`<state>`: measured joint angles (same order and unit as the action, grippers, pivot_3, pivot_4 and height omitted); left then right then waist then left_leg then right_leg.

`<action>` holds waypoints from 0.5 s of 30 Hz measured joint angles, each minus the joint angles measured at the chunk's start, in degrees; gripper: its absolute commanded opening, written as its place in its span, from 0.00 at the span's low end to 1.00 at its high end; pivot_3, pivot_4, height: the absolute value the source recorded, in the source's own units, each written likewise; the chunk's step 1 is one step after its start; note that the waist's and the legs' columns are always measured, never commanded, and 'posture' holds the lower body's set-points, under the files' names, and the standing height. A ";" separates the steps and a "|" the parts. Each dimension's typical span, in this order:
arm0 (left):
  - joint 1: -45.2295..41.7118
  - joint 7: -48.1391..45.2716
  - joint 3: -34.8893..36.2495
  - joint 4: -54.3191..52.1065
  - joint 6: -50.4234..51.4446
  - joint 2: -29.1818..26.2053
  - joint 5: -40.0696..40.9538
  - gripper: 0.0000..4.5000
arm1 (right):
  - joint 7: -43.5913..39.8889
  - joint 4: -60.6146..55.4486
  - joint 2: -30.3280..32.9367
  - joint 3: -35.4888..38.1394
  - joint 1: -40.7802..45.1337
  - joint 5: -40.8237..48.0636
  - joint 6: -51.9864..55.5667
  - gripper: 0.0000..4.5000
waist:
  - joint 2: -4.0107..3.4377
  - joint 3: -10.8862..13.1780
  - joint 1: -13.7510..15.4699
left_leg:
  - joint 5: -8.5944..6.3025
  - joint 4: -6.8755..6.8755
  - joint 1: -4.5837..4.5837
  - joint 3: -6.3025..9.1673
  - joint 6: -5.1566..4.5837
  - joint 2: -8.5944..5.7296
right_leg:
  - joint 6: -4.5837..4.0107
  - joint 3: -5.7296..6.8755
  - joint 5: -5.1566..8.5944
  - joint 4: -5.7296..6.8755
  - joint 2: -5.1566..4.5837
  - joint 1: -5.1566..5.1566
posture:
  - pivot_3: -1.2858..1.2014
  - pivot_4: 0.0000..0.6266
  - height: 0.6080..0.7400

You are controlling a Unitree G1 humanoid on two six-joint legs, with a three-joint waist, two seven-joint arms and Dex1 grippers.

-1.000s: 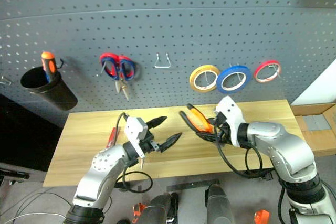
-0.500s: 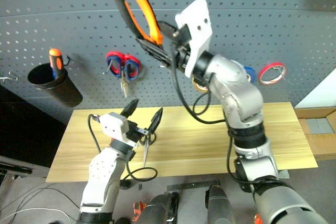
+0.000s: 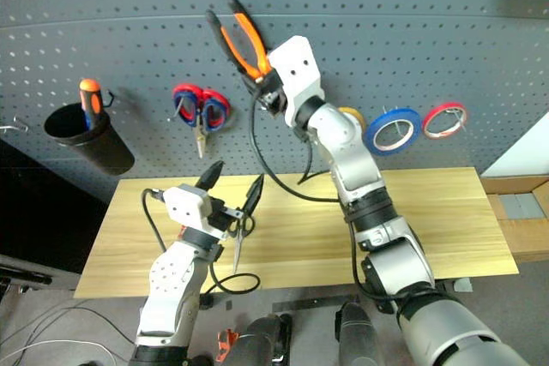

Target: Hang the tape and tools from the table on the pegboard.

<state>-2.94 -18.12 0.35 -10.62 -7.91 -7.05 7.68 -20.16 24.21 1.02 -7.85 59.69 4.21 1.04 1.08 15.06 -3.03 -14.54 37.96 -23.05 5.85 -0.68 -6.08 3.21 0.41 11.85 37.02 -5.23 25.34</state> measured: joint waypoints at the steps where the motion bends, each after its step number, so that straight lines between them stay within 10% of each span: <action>1: 0.06 0.06 0.00 0.00 0.00 -0.02 -0.05 1.00 | 0.49 0.95 -0.17 0.00 0.21 -0.60 -1.15 0.50 | 0.00 0.00 0.00 | 0.00 0.00 0.00 0.00 0.01 0.00 | 0.00 0.00 0.00 0.01 0.00 0.00 | 0.50 0.30 1.00; 15: 1.28 2.56 0.27 -0.31 -0.17 -0.62 -1.21 1.00 | 0.59 7.87 -3.22 -0.20 1.23 -0.96 -5.91 0.50 | -0.01 -0.03 0.40 | 0.04 0.00 0.01 0.05 0.07 0.01 | -0.06 0.00 -0.03 0.06 0.05 0.01 | 0.52 0.30 1.00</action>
<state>-1.65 -15.56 0.62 -10.93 -8.08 -7.67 6.48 -19.58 32.09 -2.20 -8.05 60.93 3.25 -4.87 1.07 15.03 -2.63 -14.50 37.96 -23.04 5.90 -0.61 -6.07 3.15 0.41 11.81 37.08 -5.18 25.36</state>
